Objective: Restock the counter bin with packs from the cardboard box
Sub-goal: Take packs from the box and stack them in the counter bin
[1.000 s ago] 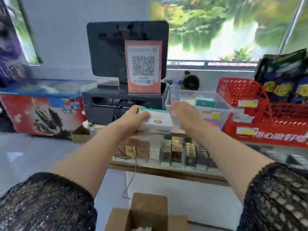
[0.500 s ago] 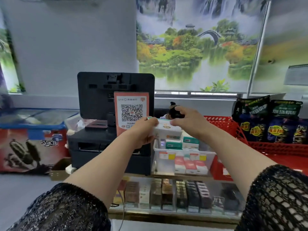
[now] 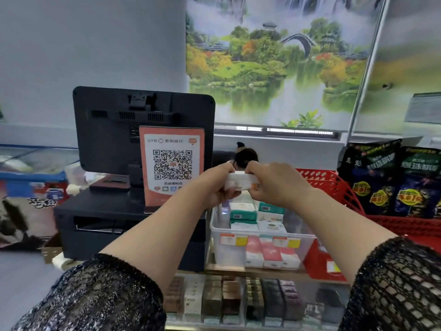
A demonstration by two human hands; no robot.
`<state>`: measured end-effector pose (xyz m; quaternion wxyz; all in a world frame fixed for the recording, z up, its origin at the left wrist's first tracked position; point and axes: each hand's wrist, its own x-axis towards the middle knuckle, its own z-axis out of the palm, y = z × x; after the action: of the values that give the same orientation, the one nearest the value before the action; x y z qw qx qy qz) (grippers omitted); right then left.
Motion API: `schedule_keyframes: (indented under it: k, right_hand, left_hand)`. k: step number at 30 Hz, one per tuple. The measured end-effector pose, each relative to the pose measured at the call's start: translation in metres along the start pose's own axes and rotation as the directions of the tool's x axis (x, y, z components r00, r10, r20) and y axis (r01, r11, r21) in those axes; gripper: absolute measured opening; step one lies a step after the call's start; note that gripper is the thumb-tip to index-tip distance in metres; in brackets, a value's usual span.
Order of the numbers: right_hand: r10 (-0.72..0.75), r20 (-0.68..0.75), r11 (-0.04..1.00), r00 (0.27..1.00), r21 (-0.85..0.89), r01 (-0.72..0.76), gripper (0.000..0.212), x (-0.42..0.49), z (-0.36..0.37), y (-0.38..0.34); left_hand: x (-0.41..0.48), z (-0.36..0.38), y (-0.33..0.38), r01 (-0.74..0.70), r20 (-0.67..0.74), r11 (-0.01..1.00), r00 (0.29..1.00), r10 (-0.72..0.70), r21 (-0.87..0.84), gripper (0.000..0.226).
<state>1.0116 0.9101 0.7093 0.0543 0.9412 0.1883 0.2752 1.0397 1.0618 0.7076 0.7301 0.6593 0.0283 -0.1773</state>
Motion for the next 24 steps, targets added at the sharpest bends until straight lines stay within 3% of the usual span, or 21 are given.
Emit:
schedule_keyframes:
  k: [5, 10, 16, 24]
  right_hand:
    - [0.052, 0.025, 0.999, 0.998, 0.012, -0.052, 0.030, 0.016, 0.050, 0.044]
    - [0.158, 0.163, 0.977, 0.974, 0.120, -0.178, 0.023, 0.036, 0.111, 0.074]
    - [0.128, 0.257, 0.984, 0.958, 0.086, -0.155, 0.027, 0.061, 0.186, 0.082]
    - [0.041, 0.300, 0.999, 0.953, 0.018, -0.049, 0.025, 0.089, 0.242, 0.088]
  left_hand:
    - [0.037, 0.009, -0.002, -0.009, -0.159, 0.961, 0.986, 0.055, 0.275, 0.046]
    - [0.067, 0.022, 0.019, -0.264, -0.242, 0.821, 0.870, 0.429, 0.506, 0.036]
    - [0.078, 0.034, 0.028, -0.493, -0.229, 0.742, 0.740, 0.632, 0.454, 0.037]
    - [0.086, 0.036, 0.021, -0.574, -0.208, 0.688, 0.681, 0.702, 0.444, 0.037]
